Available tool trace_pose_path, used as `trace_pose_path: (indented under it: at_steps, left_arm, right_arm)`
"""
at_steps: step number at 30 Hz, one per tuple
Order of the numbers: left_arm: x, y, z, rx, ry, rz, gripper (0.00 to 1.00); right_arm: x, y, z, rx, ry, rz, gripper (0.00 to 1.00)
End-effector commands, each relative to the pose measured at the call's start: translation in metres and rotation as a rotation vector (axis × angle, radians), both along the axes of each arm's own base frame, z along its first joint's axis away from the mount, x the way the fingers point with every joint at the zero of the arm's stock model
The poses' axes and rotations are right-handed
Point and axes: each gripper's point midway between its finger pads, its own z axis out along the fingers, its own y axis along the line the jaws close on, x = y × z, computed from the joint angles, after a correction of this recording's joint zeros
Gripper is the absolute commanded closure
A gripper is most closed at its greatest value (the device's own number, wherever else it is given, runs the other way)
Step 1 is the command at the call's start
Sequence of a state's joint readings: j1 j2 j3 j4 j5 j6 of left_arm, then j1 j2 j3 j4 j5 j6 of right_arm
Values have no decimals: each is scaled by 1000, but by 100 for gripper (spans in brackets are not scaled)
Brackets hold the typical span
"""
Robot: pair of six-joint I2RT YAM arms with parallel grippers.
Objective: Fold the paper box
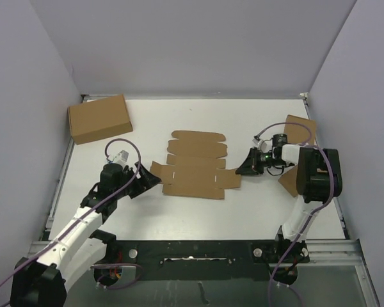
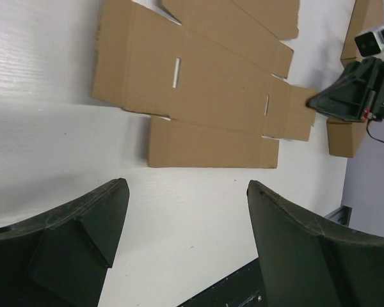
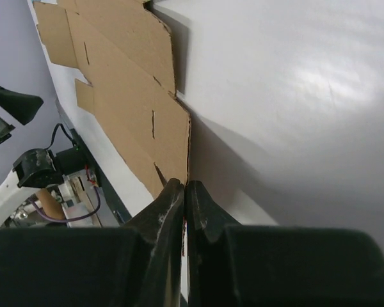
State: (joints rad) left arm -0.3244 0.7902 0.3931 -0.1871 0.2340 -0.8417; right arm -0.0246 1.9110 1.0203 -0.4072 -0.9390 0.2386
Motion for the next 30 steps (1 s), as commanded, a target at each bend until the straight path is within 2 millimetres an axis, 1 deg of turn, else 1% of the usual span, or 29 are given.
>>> trace_pose_path:
  at_steps: [1, 3, 4, 5, 6, 7, 9, 11, 13, 15, 17, 20, 22, 23, 24, 26, 27, 28, 29, 30]
  left_arm:
    - [19, -19, 17, -80, -44, -42, 26]
    - [23, -25, 14, -88, -27, -57, 26]
    - [24, -28, 13, -90, -20, -62, 26]
    - [26, -30, 11, -88, -14, -65, 26]
    - [28, -32, 9, -81, -7, -68, 26]
    - [29, -33, 7, -70, 0, -71, 27]
    - [30, -32, 5, -32, 5, -72, 27]
    - [31, -25, 2, 30, 8, -62, 27]
    - [32, -15, -3, 94, 1, -46, 26]
    - [36, -9, -9, 143, -26, -43, 26]
    - [43, -5, -11, 187, -64, -53, 27]
    - [54, 1, -13, 260, -72, -63, 27]
    - [62, 6, -16, 302, -63, -65, 27]
    - [67, 7, -17, 315, -64, -67, 29]
    - [69, 8, -21, 325, -56, -71, 30]
    - [78, 7, -25, 329, -54, -85, 32]
    - [82, 5, -25, 324, -63, -97, 33]
    - [88, 1, -24, 313, -80, -113, 34]
    - [93, -3, -28, 305, -75, -132, 35]
    - [95, -9, -29, 292, -79, -166, 39]
  right_arm:
    - [-23, -9, 42, 53, -87, 3, 97]
    - [-49, -1, 55, 134, -84, 61, 93]
    - [-60, 2, 60, 167, -81, 85, 87]
    - [-68, 3, 62, 176, -94, 104, 73]
    - [-70, 2, 64, 167, -125, 124, 61]
    - [-69, -2, 65, 136, -163, 139, 53]
    - [-62, -12, 66, 115, -200, 112, 48]
    - [-49, -27, 70, 85, -246, 61, 46]
    - [-39, -40, 80, 79, -325, 44, 41]
    - [-31, -47, 96, 66, -422, 78, 38]
    - [-30, -48, 112, 48, -518, 144, 36]
    - [-20, -50, 147, -11, -733, 218, 36]
    - [-14, -47, 176, -38, -884, 252, 36]
    - [-13, -42, 191, -41, -959, 271, 34]
    - [-10, -39, 202, -53, -1029, 281, 29]
    - [-13, -24, 222, -3, -1154, 313, 10]
    - [-16, -15, 229, 49, -1195, 329, 3]
    - [-18, -8, 231, 107, -1187, 328, 1]
    - [-20, -1, 227, 174, -1125, 319, 2]
    - [-20, 5, 224, 222, -1108, 337, 2]
